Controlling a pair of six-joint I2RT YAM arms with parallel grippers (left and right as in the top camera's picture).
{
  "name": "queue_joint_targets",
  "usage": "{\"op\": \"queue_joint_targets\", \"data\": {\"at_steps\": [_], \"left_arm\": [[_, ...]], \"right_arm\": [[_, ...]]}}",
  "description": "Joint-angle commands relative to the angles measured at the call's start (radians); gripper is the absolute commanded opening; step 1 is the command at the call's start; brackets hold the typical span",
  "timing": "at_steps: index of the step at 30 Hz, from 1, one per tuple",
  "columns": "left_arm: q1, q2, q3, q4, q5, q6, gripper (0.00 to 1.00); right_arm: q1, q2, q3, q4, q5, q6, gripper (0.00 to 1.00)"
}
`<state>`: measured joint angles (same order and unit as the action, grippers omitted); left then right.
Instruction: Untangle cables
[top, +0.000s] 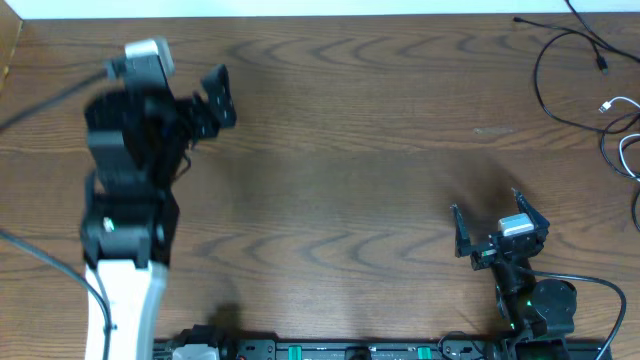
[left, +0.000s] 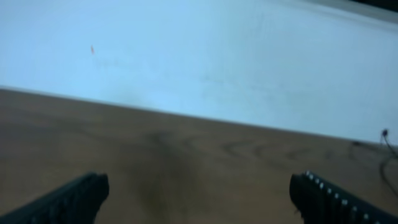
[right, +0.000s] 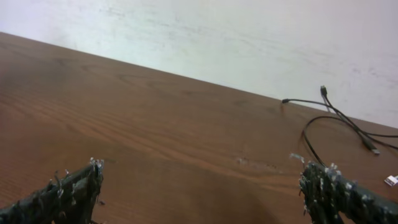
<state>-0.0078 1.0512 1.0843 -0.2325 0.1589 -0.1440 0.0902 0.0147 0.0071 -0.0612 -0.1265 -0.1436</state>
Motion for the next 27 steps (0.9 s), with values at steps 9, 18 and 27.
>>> {"op": "queue_joint_targets", "data": {"at_steps": [9, 18, 27], "left_arm": [[-0.002, -0.376, -0.557, 0.385, -0.045, 0.152, 0.98], [-0.002, -0.609, -0.806, 0.478, -0.056, 0.204, 0.98], [-0.005, -0.85, -1.009, 0.489, -0.113, 0.204, 0.98]], "right_arm": [[0.002, -0.008, -0.002, -0.003, 0.001, -0.007, 0.99], [0.002, -0.008, -0.002, -0.003, 0.001, -0.008, 0.99], [0.002, -0.008, -0.002, -0.003, 0.002, -0.008, 0.99]]}}
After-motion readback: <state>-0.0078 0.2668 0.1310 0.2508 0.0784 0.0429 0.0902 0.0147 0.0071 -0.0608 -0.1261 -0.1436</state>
